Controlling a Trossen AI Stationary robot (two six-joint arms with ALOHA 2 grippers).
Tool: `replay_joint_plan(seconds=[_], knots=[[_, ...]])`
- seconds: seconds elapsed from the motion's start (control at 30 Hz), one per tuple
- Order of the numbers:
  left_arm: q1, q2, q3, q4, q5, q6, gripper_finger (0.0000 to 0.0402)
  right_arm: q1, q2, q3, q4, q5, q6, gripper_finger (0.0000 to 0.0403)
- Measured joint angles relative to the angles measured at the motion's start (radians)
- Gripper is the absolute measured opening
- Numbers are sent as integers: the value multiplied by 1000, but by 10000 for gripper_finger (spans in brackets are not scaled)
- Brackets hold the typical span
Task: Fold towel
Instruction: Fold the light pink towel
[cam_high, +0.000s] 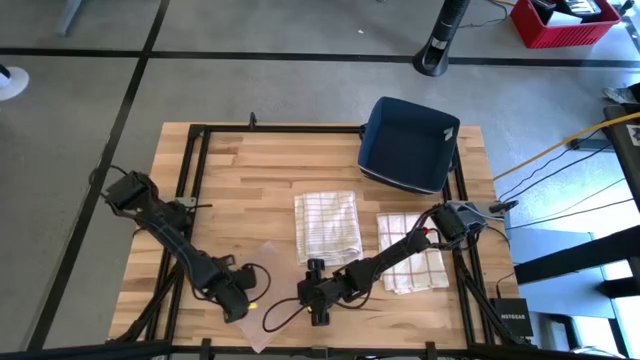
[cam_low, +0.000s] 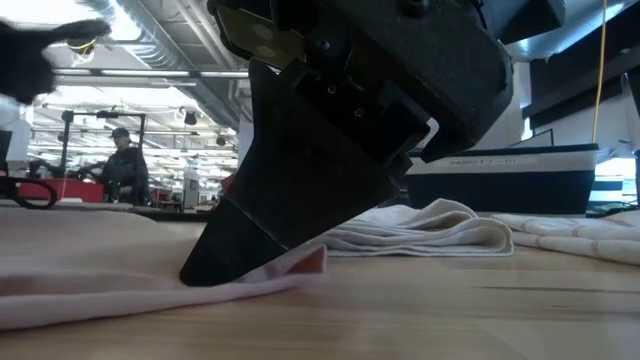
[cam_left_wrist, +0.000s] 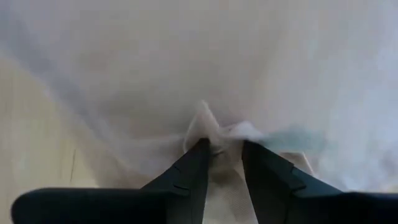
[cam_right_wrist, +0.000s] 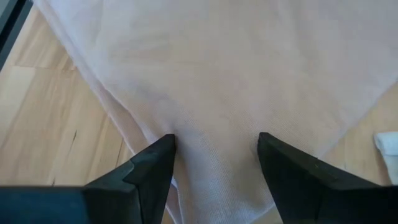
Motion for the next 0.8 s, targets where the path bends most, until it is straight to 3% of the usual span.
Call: replay_joint_plan(seconds=[0.13, 0.23, 0.43, 0.6, 0.8], knots=[[-48, -16, 4, -109, 54, -96, 93, 0, 0, 0, 1, 1, 0, 234], [-66, -63, 30, -136, 20, -129, 93, 0, 0, -1, 3, 1, 0, 234], [-95, -162, 61, -146, -227, -146, 93, 0, 0, -1, 3, 1, -1, 234], [-122, -163, 37, -73, -406, -118, 93, 0, 0, -1, 4, 2, -1, 234], [-127, -92, -51, 54, -330, -147, 93, 0, 0, -1, 3, 1, -1, 234]])
